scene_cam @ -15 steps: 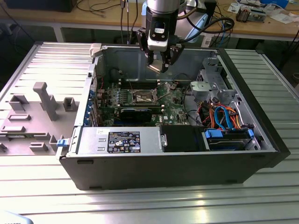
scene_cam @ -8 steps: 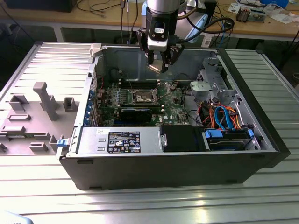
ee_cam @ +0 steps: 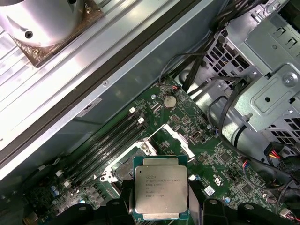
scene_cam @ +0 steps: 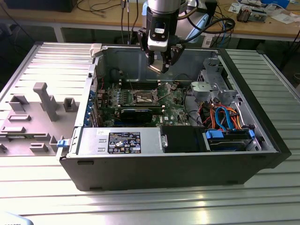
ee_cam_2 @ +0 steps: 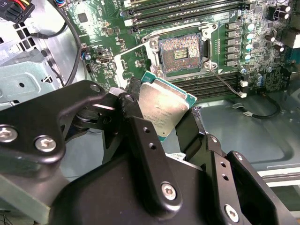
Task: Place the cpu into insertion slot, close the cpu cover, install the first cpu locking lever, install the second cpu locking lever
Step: 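Place the cpu into insertion slot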
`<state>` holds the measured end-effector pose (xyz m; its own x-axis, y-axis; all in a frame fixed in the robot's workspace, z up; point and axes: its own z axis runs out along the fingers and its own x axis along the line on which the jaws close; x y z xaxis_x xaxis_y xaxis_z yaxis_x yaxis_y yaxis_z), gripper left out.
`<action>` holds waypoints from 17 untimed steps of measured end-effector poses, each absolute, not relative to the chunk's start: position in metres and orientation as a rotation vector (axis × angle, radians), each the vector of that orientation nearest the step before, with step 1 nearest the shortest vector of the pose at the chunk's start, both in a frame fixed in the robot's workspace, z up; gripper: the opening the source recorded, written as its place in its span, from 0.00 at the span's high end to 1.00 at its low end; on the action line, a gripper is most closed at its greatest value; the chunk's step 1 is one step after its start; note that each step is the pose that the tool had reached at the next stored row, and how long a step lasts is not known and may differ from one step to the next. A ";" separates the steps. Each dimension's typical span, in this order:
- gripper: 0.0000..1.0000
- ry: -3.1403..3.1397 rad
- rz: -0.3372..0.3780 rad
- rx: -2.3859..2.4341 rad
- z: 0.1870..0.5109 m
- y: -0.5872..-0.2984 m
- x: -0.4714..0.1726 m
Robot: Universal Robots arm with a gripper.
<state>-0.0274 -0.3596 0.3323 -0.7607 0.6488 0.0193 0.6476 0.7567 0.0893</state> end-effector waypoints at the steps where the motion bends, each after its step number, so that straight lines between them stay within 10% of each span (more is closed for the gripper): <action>1: 0.45 2.932 0.142 1.083 0.332 -0.360 -0.027; 17: 0.45 2.923 0.141 1.105 0.332 -0.360 -0.027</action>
